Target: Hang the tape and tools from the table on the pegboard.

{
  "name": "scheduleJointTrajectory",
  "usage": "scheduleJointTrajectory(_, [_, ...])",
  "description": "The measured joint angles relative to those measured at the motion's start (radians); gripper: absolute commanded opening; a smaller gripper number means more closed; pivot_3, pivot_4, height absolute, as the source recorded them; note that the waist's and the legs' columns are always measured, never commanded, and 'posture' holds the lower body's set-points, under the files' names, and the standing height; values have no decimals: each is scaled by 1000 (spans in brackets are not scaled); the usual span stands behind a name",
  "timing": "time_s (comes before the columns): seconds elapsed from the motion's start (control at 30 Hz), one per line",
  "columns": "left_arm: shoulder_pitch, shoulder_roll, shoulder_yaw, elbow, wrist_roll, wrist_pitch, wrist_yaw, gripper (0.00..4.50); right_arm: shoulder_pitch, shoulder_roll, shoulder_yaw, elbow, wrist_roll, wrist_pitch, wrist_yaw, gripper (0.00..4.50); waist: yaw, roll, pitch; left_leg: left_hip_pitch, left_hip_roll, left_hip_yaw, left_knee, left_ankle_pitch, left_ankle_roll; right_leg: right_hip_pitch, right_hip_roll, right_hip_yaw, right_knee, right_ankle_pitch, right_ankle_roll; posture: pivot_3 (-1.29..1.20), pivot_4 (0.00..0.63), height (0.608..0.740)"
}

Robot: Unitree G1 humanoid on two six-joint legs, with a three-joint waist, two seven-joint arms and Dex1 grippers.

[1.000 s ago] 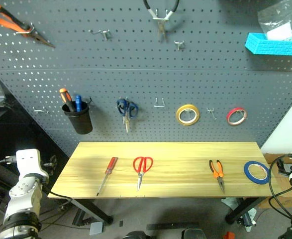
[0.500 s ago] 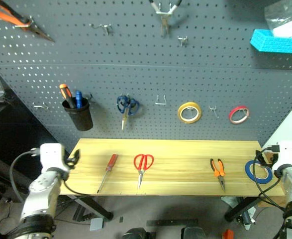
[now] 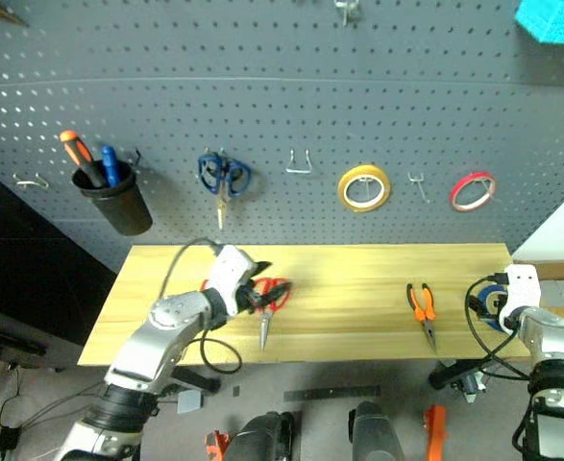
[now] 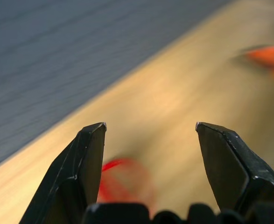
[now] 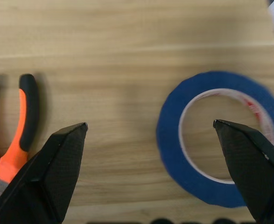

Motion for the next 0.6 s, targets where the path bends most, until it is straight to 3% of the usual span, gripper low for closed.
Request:
scheduleJointTrajectory(0.07, [-22,11,-15,-24,-26,26,-53,3293,-52,0,15,86,-20,-23,5,4500,-3,-1,12,-5,0,1,0,0,0,-7,0,1,1,1,-1,-159,317,740])
scheduleJointTrajectory(0.33, [-55,40,-41,-25,-17,35,-124,3293,-201,-10,86,371,-125,-132,11,4500,-7,-8,52,-7,-1,2,0,-1,1,-9,-1,1,1,2,-1,-120,333,740])
scheduleJointTrajectory(0.47, [-59,50,-42,-26,-14,32,-143,3312,-239,-14,118,419,-165,-144,37,3590,-5,-14,59,-7,-1,1,0,-1,1,-9,-2,1,1,2,-1,-104,333,740])
scheduleJointTrajectory(0.6, [-58,60,-48,-42,-16,32,-165,3312,-257,-14,154,436,-199,-145,71,2226,-2,-15,60,-7,-2,1,0,-1,1,-8,-2,0,0,2,0,-97,327,740])
